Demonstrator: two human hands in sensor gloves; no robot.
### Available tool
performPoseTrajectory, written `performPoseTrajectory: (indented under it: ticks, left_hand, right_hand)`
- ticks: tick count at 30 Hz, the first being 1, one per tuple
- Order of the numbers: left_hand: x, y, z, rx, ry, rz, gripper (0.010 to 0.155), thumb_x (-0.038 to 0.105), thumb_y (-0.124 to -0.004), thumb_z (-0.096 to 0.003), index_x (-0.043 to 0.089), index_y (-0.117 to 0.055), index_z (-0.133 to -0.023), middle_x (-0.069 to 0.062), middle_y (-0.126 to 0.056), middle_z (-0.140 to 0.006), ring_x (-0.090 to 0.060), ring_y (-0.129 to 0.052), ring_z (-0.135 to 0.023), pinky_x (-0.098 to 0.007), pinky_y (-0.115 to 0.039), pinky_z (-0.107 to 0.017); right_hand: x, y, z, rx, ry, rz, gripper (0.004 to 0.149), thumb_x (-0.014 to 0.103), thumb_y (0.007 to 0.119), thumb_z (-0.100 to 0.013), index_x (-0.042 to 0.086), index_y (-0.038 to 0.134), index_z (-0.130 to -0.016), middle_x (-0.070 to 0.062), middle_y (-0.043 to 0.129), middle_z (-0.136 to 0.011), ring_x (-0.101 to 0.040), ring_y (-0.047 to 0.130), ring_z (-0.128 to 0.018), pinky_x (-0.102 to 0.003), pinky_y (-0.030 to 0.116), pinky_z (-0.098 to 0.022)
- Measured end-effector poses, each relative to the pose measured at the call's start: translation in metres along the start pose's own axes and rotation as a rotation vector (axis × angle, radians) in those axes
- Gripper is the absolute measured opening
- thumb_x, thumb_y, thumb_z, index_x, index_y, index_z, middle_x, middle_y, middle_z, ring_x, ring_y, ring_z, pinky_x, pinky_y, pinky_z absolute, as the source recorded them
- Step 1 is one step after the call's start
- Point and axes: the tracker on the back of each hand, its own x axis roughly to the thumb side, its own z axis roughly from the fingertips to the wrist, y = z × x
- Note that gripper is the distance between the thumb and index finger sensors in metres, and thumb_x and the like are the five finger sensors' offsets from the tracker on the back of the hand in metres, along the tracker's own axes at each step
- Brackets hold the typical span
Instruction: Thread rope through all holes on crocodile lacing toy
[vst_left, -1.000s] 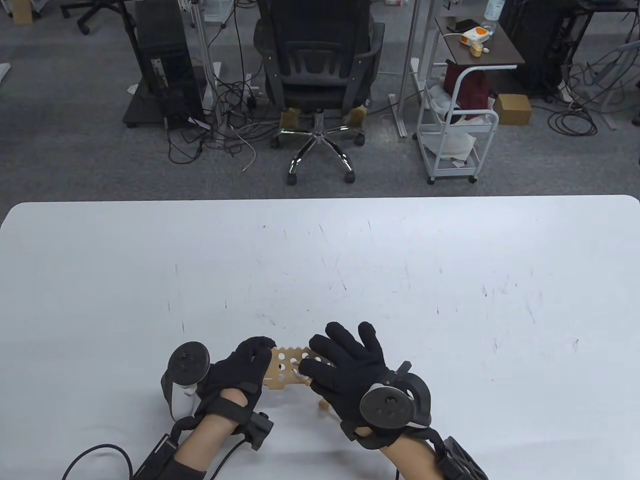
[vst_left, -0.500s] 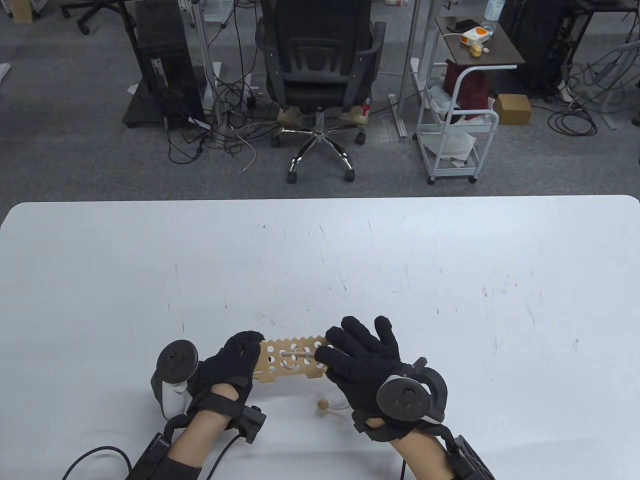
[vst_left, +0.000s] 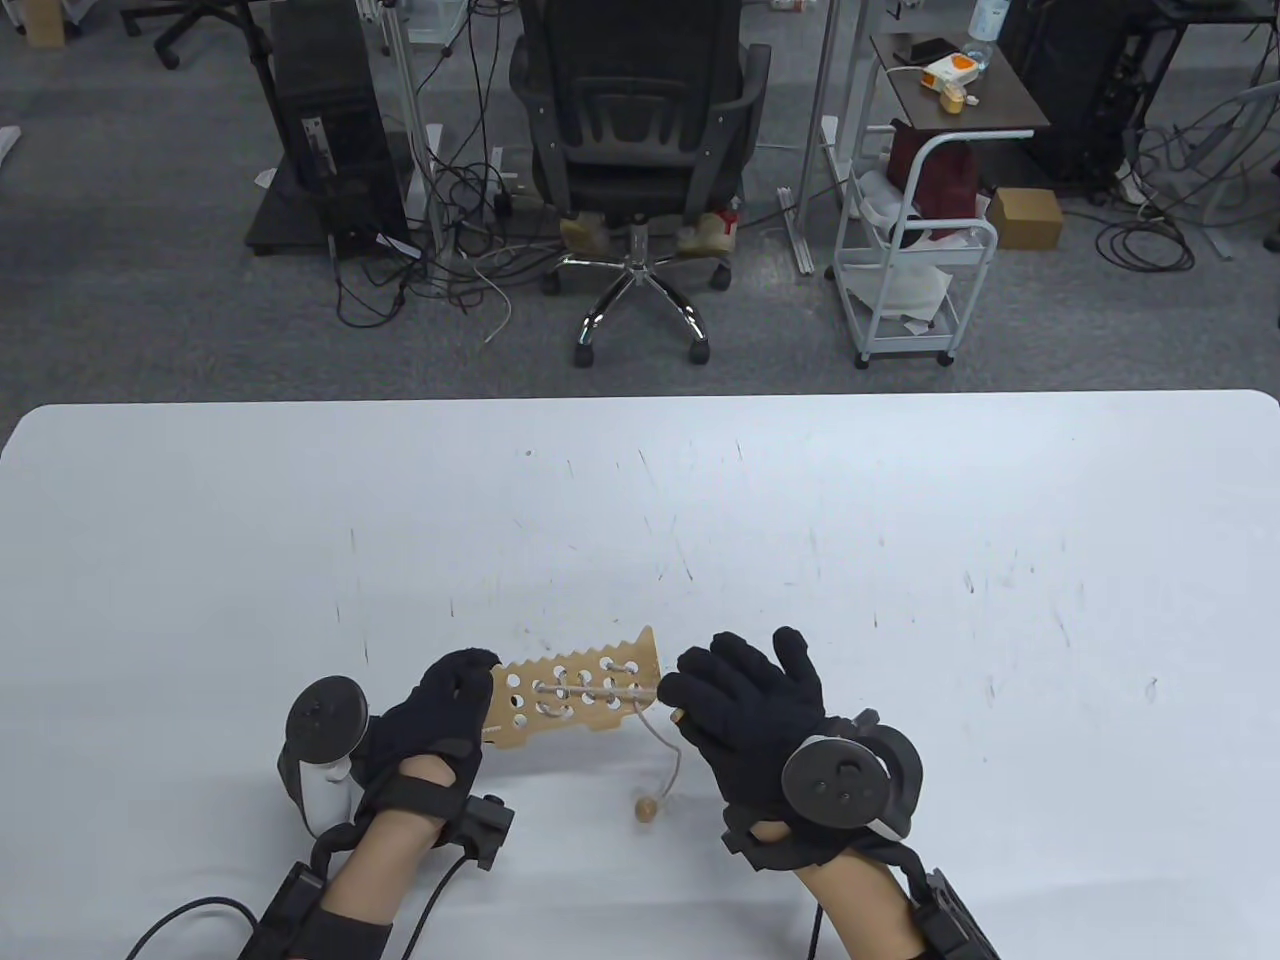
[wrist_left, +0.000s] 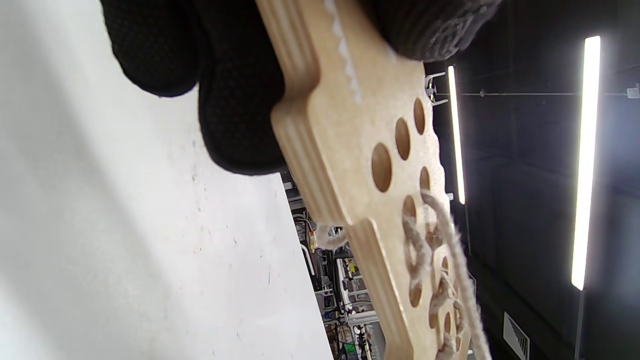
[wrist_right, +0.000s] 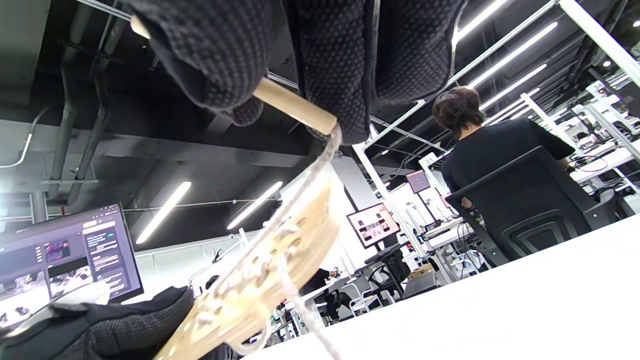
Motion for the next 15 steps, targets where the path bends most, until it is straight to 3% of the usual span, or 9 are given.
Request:
performPoseTrajectory:
  ticks: [15]
  left_hand:
    - [-0.009, 0.023, -0.007, 0.094, 0.038, 0.042, 0.051, 0.045, -0.073, -0.0433, 0.024, -0.075, -0.09, 0.0, -0.095, -0.07, -0.019, -0.106, -0.049, -0.046, -0.08, -0.058]
  right_hand:
    - [-0.018, -0.019, -0.002, -0.067, 0.059, 0.004, 0.041, 0.028, 0.082, -0.045, 0.029, 0.084, -0.085, -0.016, 0.097, -0.083, -0.049, 0.081, -0.082, -0.072, 0.034, -0.068]
